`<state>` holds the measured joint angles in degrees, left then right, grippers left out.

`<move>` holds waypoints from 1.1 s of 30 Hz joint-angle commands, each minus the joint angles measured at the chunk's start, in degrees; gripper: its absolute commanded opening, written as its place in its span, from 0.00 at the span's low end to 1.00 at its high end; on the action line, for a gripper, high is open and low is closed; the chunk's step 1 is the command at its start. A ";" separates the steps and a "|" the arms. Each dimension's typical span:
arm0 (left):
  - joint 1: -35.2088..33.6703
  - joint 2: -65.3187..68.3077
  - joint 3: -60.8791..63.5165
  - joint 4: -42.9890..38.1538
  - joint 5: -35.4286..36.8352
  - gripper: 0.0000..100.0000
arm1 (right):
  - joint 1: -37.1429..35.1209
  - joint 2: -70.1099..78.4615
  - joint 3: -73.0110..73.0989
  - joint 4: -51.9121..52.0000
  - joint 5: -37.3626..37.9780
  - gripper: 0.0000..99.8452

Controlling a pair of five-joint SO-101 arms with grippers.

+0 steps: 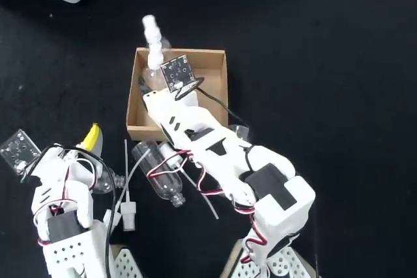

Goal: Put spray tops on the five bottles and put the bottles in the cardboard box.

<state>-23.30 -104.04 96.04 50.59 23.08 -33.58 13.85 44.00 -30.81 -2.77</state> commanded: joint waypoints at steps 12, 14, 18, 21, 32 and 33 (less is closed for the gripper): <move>0.48 -0.62 1.36 -1.14 -0.44 0.30 | 1.49 -2.42 1.98 -1.05 2.81 0.23; 0.48 -0.62 1.36 -1.14 -0.44 0.30 | 1.49 -2.42 2.24 -1.05 2.90 0.23; 0.48 -0.62 1.36 -1.14 -0.44 0.30 | 1.49 -2.42 2.33 -1.05 2.90 0.23; 0.48 -0.62 1.36 -1.14 -0.44 0.30 | 1.58 -2.42 2.33 -1.05 2.90 0.23; 0.48 -0.62 1.36 -1.14 -0.44 0.30 | 1.93 -2.42 2.51 -1.05 2.99 0.21; 0.48 -0.62 1.36 -1.14 -0.44 0.30 | 2.02 -2.42 2.51 -1.05 2.99 0.19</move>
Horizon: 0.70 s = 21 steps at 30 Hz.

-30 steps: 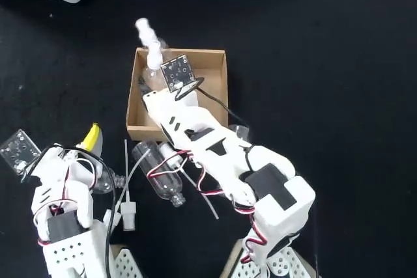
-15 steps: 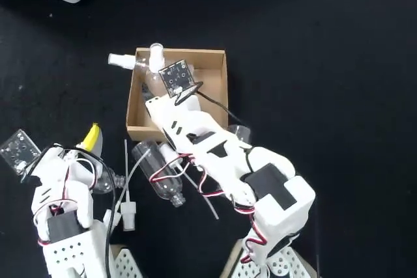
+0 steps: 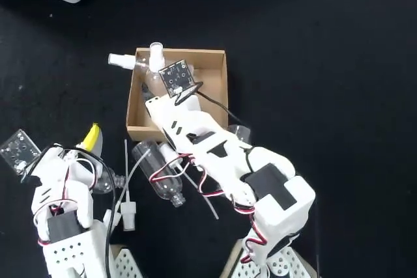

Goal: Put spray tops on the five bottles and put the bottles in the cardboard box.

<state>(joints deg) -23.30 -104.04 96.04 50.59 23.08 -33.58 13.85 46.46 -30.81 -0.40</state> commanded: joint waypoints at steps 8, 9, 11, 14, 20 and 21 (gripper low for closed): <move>0.40 -0.62 1.36 -1.14 -0.44 0.30 | 4.31 -3.56 0.31 -1.05 0.62 0.12; 0.40 -0.62 1.36 -1.14 -0.44 0.30 | 4.66 -4.44 0.92 -1.05 0.62 0.12; 0.40 -0.53 1.36 -1.14 -0.44 0.30 | 5.27 -6.64 2.42 -0.97 0.62 0.12; 0.40 -0.53 1.36 -1.14 -0.44 0.30 | 6.24 -10.68 4.00 3.16 0.62 0.12; 0.40 -0.53 1.36 -1.14 -0.44 0.30 | 9.67 -18.15 4.00 15.12 0.62 0.12; 0.40 -0.53 1.36 -1.14 -0.44 0.30 | 10.46 -18.86 4.09 15.74 0.62 0.12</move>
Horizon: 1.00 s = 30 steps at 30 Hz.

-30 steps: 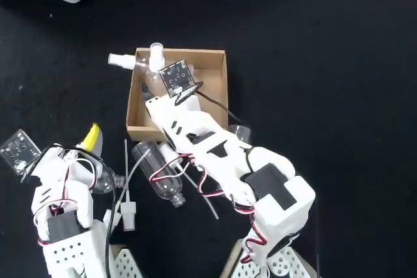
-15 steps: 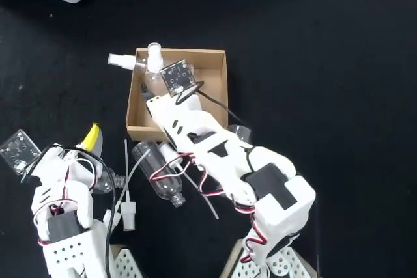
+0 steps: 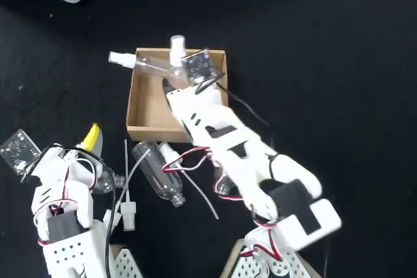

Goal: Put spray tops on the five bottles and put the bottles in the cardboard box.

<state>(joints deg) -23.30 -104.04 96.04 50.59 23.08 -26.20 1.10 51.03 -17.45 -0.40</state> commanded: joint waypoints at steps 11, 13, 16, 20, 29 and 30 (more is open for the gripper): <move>0.40 -0.53 1.36 -1.14 -0.44 0.30 | 9.58 -7.60 -2.07 2.64 0.70 0.12; 0.40 -0.53 1.36 -1.14 -0.44 0.30 | 10.11 -7.60 -2.24 2.55 0.70 0.12; 0.40 -0.53 1.36 -1.14 -0.44 0.30 | 10.37 -7.52 -2.42 1.14 0.70 0.12; 0.40 -0.53 1.36 -1.14 -0.44 0.30 | 10.37 -5.41 -2.51 -2.11 0.70 0.12; 0.48 -0.53 1.36 -1.14 -0.44 0.30 | 10.46 3.91 -5.32 -11.43 0.70 0.12; 0.48 -0.53 1.36 -1.14 -0.44 0.30 | 10.46 4.70 -5.76 -11.78 0.70 0.12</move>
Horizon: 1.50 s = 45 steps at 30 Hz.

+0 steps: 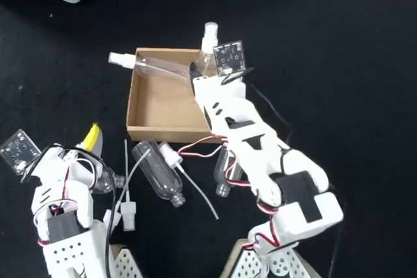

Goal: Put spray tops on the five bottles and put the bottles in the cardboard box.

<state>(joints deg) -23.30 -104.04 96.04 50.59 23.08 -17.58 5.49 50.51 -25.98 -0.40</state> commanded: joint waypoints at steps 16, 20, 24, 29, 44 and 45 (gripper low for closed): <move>0.40 -0.53 1.36 -1.14 -0.44 0.30 | 2.90 4.79 -8.40 -3.16 0.70 0.19; 0.40 -0.53 1.36 -1.14 -0.44 0.30 | 2.73 4.88 -7.96 -3.08 0.70 0.30; 0.40 -0.53 1.36 -1.14 -0.44 0.30 | 2.64 4.88 -7.43 -3.08 0.70 0.32; 0.40 -0.53 1.36 -1.14 -0.44 0.30 | 2.55 4.79 -7.43 -3.08 0.70 0.32; 0.40 -0.53 1.36 -1.14 -0.44 0.30 | 2.55 -1.27 -9.89 11.87 0.26 0.32; 0.40 -0.53 1.36 -1.14 -0.44 0.30 | 2.55 -2.95 -10.07 13.89 0.26 0.32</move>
<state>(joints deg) -23.30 -104.04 96.04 50.59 23.08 -16.09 9.71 44.09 -16.48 -0.40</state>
